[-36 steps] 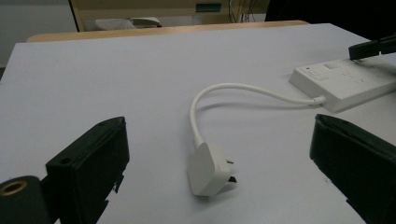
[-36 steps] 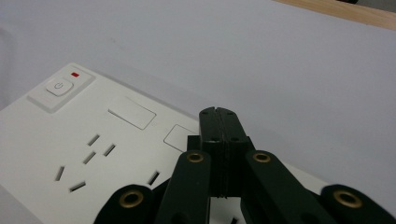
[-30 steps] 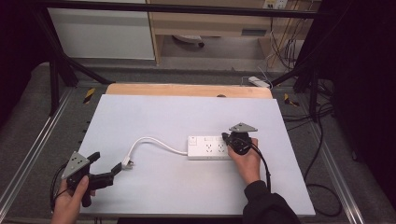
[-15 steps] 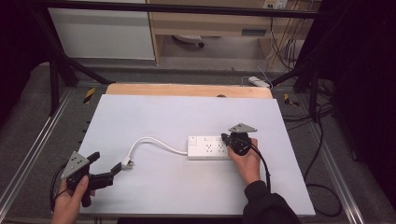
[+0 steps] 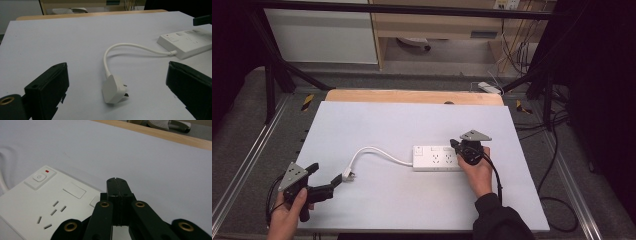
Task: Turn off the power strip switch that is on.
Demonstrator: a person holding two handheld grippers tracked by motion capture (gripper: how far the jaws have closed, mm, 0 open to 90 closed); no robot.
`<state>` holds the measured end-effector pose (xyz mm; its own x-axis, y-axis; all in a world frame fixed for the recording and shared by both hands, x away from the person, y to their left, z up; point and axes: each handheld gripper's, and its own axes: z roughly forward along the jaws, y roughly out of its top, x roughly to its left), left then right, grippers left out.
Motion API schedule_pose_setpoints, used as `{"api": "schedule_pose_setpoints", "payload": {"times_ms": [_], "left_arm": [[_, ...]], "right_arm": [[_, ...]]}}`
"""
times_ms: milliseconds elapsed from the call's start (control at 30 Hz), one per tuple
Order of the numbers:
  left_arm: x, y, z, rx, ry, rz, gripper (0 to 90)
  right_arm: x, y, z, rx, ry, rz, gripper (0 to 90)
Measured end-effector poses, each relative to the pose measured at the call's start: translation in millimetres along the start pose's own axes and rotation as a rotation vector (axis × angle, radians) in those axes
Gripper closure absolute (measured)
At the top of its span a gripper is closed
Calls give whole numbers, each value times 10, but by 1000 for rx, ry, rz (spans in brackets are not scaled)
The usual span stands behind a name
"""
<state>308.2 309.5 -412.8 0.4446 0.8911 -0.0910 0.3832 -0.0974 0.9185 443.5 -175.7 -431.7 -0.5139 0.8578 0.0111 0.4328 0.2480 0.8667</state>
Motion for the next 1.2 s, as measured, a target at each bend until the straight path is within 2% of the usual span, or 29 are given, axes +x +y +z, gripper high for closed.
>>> {"api": "schedule_pose_setpoints", "payload": {"times_ms": [733, 833, 1200], "left_arm": [[16, -1, -16, -5, 0, -10, 44], [13, -1, -12, -5, -4, -13, 44], [18, -3, -3, -2, -3, -18, 44]], "right_arm": [[-4, 118, -80, -58, 34, 32, 900], [2, 144, -93, -68, 38, 32, 849], [-1, 211, -148, -99, 35, 53, 574]]}}
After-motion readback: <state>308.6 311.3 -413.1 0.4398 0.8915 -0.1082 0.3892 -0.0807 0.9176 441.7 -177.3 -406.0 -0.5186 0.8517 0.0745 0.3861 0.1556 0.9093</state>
